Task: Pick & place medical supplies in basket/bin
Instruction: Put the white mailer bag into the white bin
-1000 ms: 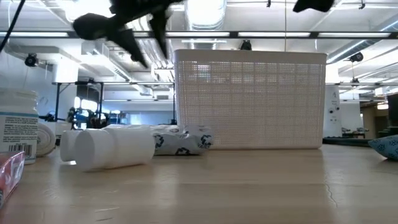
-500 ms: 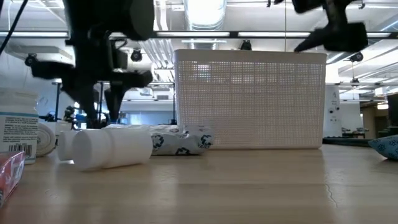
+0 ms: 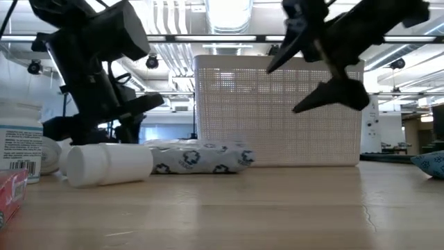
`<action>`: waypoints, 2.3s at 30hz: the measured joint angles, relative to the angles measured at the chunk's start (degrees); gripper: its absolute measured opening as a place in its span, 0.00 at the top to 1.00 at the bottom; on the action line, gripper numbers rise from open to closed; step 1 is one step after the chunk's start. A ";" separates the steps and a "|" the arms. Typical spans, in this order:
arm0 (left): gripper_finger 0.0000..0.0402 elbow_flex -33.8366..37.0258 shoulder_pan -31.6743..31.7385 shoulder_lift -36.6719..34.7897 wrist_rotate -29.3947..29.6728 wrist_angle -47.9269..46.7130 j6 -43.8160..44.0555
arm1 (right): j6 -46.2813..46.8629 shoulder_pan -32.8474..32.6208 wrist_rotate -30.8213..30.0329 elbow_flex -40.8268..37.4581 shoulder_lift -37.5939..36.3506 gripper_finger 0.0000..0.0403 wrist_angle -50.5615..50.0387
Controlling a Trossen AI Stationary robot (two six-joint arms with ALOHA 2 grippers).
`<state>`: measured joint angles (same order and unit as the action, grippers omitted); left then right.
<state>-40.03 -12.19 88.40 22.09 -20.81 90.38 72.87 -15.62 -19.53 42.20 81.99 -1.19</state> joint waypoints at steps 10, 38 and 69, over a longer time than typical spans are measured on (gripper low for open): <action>0.58 -2.76 0.05 1.12 -1.55 -1.22 -3.43 | -3.92 5.86 8.27 2.81 12.38 0.13 6.96; 0.58 -4.82 -0.07 3.17 -2.89 -1.20 -4.82 | -10.76 10.30 17.24 1.93 16.88 0.39 21.10; 0.59 -52.51 -8.06 2.40 19.80 -42.02 -7.79 | -22.87 -2.49 -2.76 9.64 -14.37 0.97 10.24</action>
<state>-92.55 -20.25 90.80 41.89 -62.84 82.59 50.00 -18.11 -22.29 51.84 67.62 9.05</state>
